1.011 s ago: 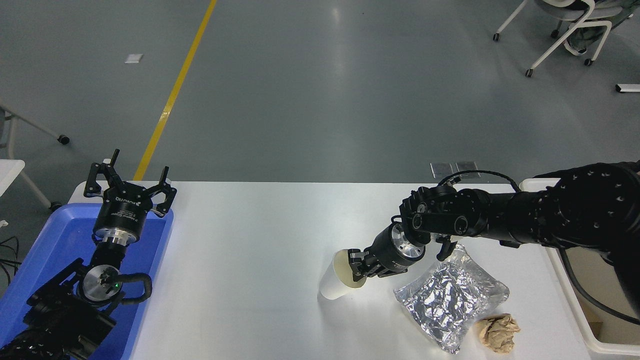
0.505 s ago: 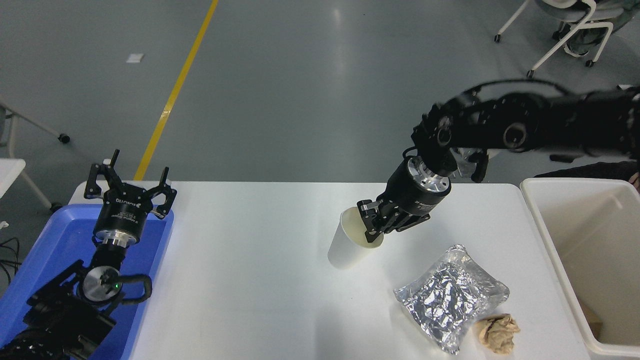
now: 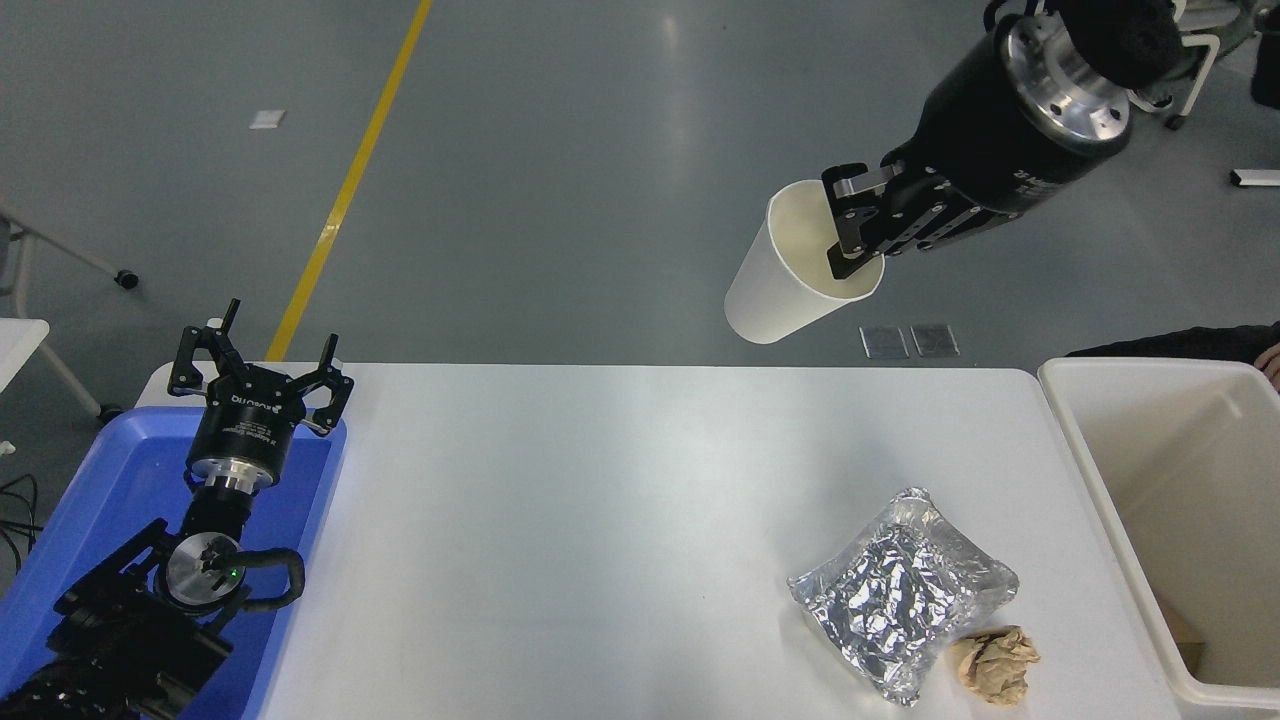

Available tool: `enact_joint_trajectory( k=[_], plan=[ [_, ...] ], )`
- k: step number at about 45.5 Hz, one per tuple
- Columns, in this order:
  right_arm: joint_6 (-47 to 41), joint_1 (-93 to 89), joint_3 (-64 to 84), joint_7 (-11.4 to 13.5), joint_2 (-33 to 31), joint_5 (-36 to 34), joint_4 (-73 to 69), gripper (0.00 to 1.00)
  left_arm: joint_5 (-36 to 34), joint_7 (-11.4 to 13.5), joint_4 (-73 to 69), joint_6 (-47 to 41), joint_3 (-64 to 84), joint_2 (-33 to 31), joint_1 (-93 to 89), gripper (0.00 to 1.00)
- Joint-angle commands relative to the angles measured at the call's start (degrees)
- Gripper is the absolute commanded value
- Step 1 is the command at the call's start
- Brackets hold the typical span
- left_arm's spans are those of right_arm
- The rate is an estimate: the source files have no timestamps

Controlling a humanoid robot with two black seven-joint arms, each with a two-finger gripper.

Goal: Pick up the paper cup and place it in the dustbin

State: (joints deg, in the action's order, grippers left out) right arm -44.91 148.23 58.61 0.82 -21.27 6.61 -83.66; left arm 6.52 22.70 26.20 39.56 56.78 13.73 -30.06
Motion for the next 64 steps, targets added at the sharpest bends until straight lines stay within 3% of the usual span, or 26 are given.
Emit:
enact_joint_trajectory(
  k=[1, 6, 11, 28, 41, 46, 50, 56, 64],
  plan=[
    [-0.09, 2.42, 2.47, 0.15, -0.7, 0.33, -0.8, 0.0, -0.01, -0.02, -0.01, -0.01, 0.0, -0.02, 0.01, 1.0],
    [-0.09, 1.63, 4.4, 0.15, -1.75, 1.64, -0.8, 0.0, -0.01, 0.07, -0.01, -0.01, 0.0, -0.02, 0.01, 1.0],
    [-0.09, -1.44, 5.55, 0.23, -5.18, 8.05, -0.63, 0.0, -0.01, 0.07, -0.01, -0.01, 0.0, -0.02, 0.01, 1.0],
    [-0.09, -15.5, 5.29, -0.29, -28.9, 38.29, 3.85, 0.0, -0.01, 0.07, -0.01, -0.01, -0.09, 0.07, 0.01, 1.0],
    [-0.09, -32.54, -2.09, -0.64, -44.12, 51.22, 15.35, 0.0, -0.01, 0.07, -0.01, -0.01, -0.09, 0.07, -0.08, 1.0],
    [-0.09, -43.35, -5.61, -2.75, -44.56, 51.48, 22.91, 0.0, 0.07, 0.07, -0.01, -0.01, -0.09, 0.07, -0.08, 1.0],
    [9.3, -56.53, -9.82, -5.83, -43.25, 50.78, 29.77, 0.0, -0.01, 0.07, -0.01, -0.01, -0.09, 0.07, -0.17, 1.0],
    [21.08, -75.24, -19.74, -6.18, -37.19, 47.01, 39.35, 0.0, -0.01, 0.07, -0.01, -0.01, -0.09, 0.07, -0.17, 1.0],
    [26.01, -93.63, -36.1, -6.09, -28.22, 40.76, 52.79, 0.0, -0.01, 0.07, -0.01, -0.01, -0.09, 0.07, -0.17, 1.0]
  ],
)
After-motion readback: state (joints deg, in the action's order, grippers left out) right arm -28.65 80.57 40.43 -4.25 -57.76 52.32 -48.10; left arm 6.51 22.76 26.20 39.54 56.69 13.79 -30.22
